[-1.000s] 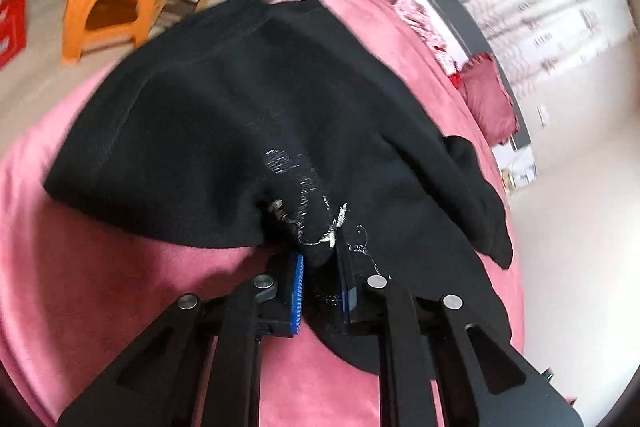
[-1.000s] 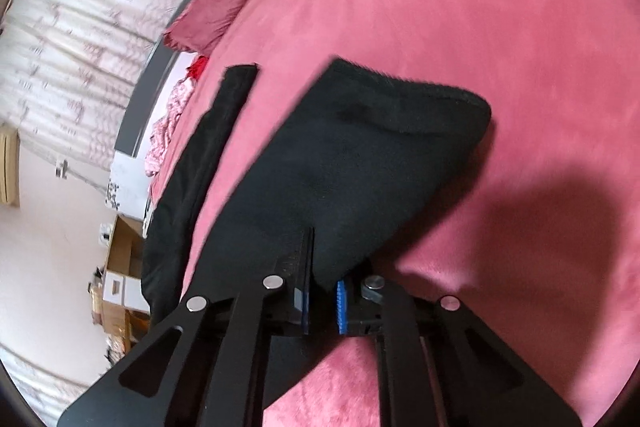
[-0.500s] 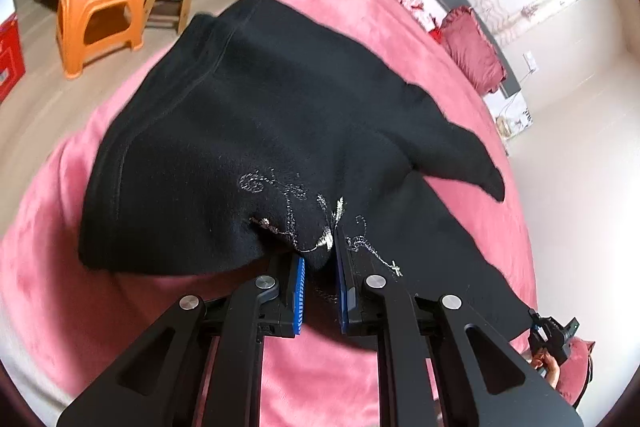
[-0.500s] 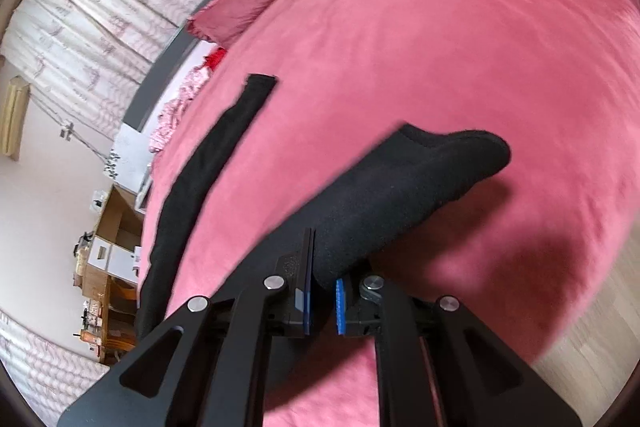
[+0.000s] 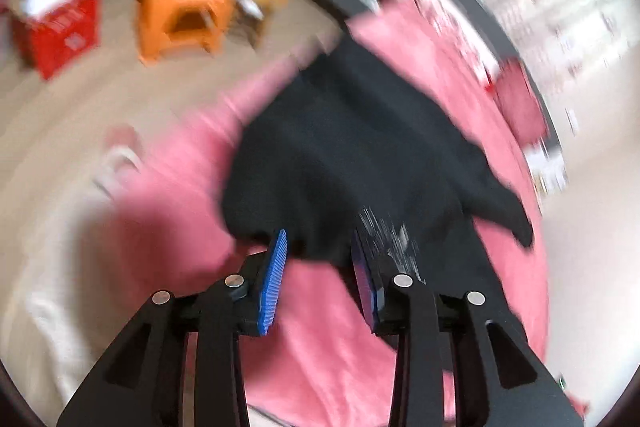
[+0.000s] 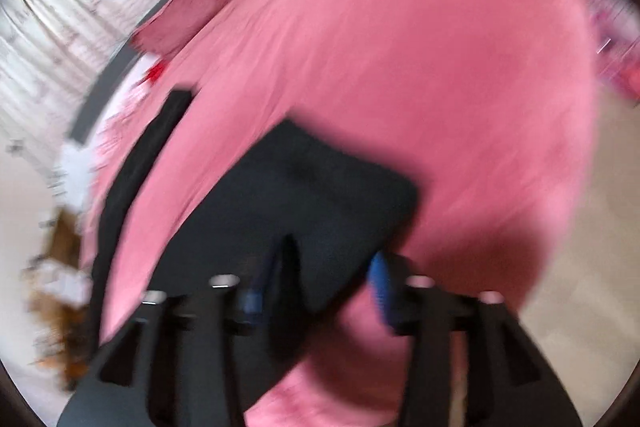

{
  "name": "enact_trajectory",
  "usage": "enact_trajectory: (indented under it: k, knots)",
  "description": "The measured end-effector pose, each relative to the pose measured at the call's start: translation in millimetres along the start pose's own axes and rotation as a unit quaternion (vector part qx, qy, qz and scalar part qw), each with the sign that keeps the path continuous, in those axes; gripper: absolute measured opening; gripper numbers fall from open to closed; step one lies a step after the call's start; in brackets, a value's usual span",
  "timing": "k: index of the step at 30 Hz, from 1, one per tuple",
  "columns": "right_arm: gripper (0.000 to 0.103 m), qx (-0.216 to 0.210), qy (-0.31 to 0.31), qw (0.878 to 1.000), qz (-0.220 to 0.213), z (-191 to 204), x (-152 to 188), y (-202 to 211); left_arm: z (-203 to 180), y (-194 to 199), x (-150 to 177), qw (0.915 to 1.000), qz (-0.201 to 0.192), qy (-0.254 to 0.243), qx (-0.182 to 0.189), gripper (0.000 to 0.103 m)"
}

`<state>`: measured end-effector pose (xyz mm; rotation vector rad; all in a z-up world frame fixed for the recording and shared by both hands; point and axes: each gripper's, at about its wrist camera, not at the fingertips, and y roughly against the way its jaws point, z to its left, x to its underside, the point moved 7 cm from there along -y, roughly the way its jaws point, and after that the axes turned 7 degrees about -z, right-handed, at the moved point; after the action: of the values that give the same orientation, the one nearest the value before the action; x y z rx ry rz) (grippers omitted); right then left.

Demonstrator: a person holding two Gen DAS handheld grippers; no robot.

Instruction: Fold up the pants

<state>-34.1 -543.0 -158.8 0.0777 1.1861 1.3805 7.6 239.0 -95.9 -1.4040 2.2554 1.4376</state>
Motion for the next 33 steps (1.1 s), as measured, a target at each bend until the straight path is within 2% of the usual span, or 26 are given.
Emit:
enact_trajectory:
  k: [1, 2, 3, 4, 6, 9, 12, 14, 15, 17, 18, 19, 21, 25, 29, 33]
  knots:
    - [0.057, 0.013, 0.004, 1.000, -0.023, -0.2, -9.4, 5.4, 2.9, 10.4, -10.6, 0.9994, -0.032, -0.006, -0.013, 0.035]
    - [0.057, 0.008, 0.007, 0.999, -0.042, 3.6, -20.1, 9.2, 1.6, 16.6, -20.1, 0.9979, -0.057, -0.016, -0.024, 0.039]
    - [0.057, 0.002, 0.012, 0.999, -0.051, 9.5, -20.0, 11.7, -6.8, 18.7, -29.7, 0.9957, -0.080, -0.033, -0.033, 0.049]
    - [0.057, -0.006, 0.019, 0.998, -0.057, 16.4, -23.8, 10.8, -18.2, 13.4, -36.9, 0.9945, -0.088, -0.050, -0.029, 0.055]
    - [0.058, -0.031, 0.030, 0.998, -0.039, 38.9, -27.3, -2.9, -50.1, -10.0, -46.0, 0.9934, -0.080, -0.082, -0.006, 0.057]
    - [0.058, -0.076, 0.025, 0.997, -0.001, 75.6, -21.7, -26.2, -104.4, -60.4, -41.1, 0.9867, -0.072, -0.144, 0.020, 0.080]
    - [0.060, -0.122, 0.044, 0.990, 0.046, 122.4, -11.0, -53.5, -156.4, -122.7, -26.3, 0.9767, -0.056, -0.204, 0.039, 0.081]
    - [0.066, -0.153, 0.058, 0.984, 0.075, 156.9, -3.0, -72.7, -176.0, -157.9, -19.6, 0.9684, -0.047, -0.243, 0.030, 0.081]
    - [0.069, -0.163, 0.059, 0.981, 0.083, 164.4, 3.6, -76.2, -185.4, -182.0, -16.1, 0.9620, -0.045, -0.269, 0.013, 0.081]
    - [0.070, -0.185, 0.062, 0.975, 0.108, 191.4, 7.7, -96.3, -184.1, -207.3, -9.8, 0.9566, -0.033, -0.290, 0.000, 0.084]
    - [0.070, -0.193, 0.064, 0.972, 0.119, 202.0, 9.5, -106.5, -180.5, -220.2, -4.0, 0.9548, -0.024, -0.296, -0.009, 0.092]
    - [0.070, -0.197, 0.064, 0.970, 0.127, 210.5, 7.3, -116.9, -175.7, -229.1, 3.3, 0.9553, -0.019, -0.295, -0.009, 0.092]
    - [0.070, -0.192, 0.059, 0.971, 0.130, 223.7, -2.7, -139.3, -169.6, -226.7, 5.2, 0.9587, -0.030, -0.283, 0.010, 0.093]
    - [0.068, -0.159, 0.035, 0.980, 0.117, 230.4, -24.9, -189.3, -168.3, -229.9, 9.4, 0.9575, -0.035, -0.286, 0.012, 0.094]
    - [0.066, -0.152, -0.021, 0.983, 0.103, 254.4, -43.2, -230.2, -168.0, -232.4, 9.4, 0.9579, -0.038, -0.284, 0.019, 0.095]
    - [0.066, -0.145, -0.029, 0.986, 0.082, 273.3, -56.0, -253.1, -166.6, -228.9, 11.5, 0.9567, -0.042, -0.287, 0.019, 0.096]
